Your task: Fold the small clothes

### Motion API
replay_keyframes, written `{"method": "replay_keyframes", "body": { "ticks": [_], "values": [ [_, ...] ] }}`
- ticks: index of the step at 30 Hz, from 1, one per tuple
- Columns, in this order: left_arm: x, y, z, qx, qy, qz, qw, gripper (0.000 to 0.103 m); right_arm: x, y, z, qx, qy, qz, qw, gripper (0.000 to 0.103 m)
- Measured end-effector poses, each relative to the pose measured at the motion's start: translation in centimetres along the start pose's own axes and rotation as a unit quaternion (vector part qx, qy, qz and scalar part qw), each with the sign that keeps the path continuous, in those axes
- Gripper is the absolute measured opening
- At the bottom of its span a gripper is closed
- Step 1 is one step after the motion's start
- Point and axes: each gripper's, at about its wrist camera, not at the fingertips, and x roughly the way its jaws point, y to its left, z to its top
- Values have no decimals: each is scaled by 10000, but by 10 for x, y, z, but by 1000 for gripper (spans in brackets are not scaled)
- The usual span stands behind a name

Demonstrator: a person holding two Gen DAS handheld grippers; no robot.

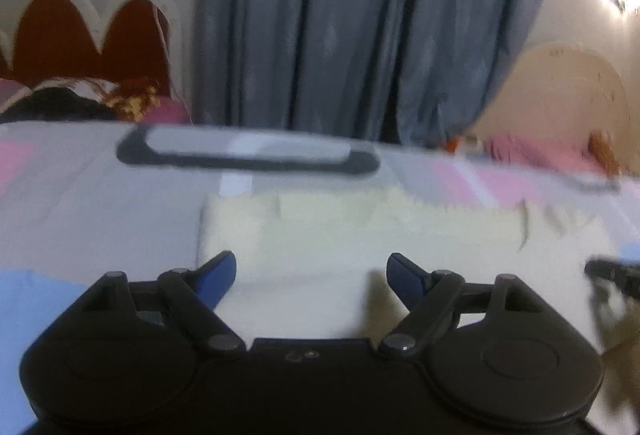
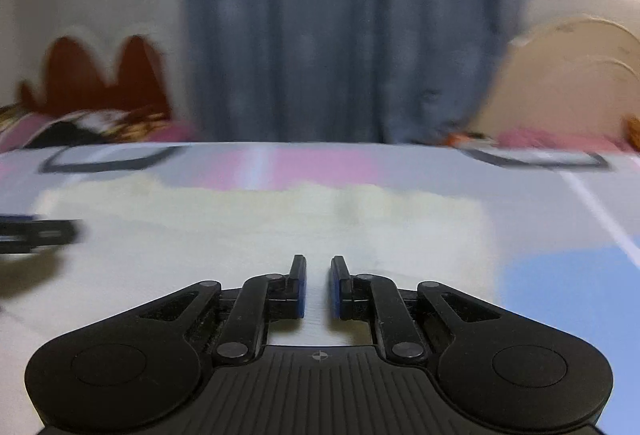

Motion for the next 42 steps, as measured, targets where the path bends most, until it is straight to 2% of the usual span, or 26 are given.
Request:
{"method": "replay_keyframes", "body": {
  "ticks": [2,5,6,8,11,13,17,20,21,22,23,25,27,30,31,33,42],
  "values": [
    [-9,-22,-2,41,-135,-313,9994,86,-11,-4,2,46,-117,-55,9999,10],
    [-11,-68,-11,452,-35,-617,9971,87,-17,11,-2,-120,-54,229,9997,11],
    [-10,-78,-15,587,16,-671,9960,87,-18,19,-6,-295,-25,253,9992,11],
    [-9,-88,-24,818,92,-536,9952,85,-22,26,-13,-529,10,214,9984,13],
    [-10,-69,-34,800,338,-217,9960,81,-23,9,-20,-439,49,-57,9990,27],
    [-19,-52,-36,696,363,-69,9969,82,-33,-15,-23,-175,67,-280,9994,27],
    [-34,-48,-36,636,297,-32,9975,84,-47,-38,-19,147,86,-320,9993,27],
    [-41,-56,-38,773,206,-9,9968,89,-67,-32,-16,89,-239,-71,9996,27],
    [-36,-56,-42,837,354,37,9959,88,-67,-27,-19,-7,-203,9,9998,27],
    [-33,-56,-45,872,558,101,9946,87,-63,-25,-23,-142,-7,20,9999,27],
    [-36,-56,-47,848,533,119,9949,85,-53,-23,-28,-275,321,-106,9990,27],
    [-51,-53,-43,736,282,7,9969,86,-53,-22,-31,-404,280,-175,9986,27],
    [-57,-52,-43,701,188,120,9973,88,-64,-25,-26,-228,77,-80,9997,27],
    [-40,-46,-45,517,569,149,9969,88,-67,-20,-22,-247,-94,68,9996,27],
    [-34,-45,-49,545,682,194,9960,89,-63,-18,-23,-320,10,97,9994,27],
    [-34,-49,-54,781,654,303,9943,89,-47,-18,-29,-421,418,-3,9982,27],
    [-35,-49,-59,722,646,412,9944,91,-42,-16,-37,-561,309,-5,9979,27]
  ]
}}
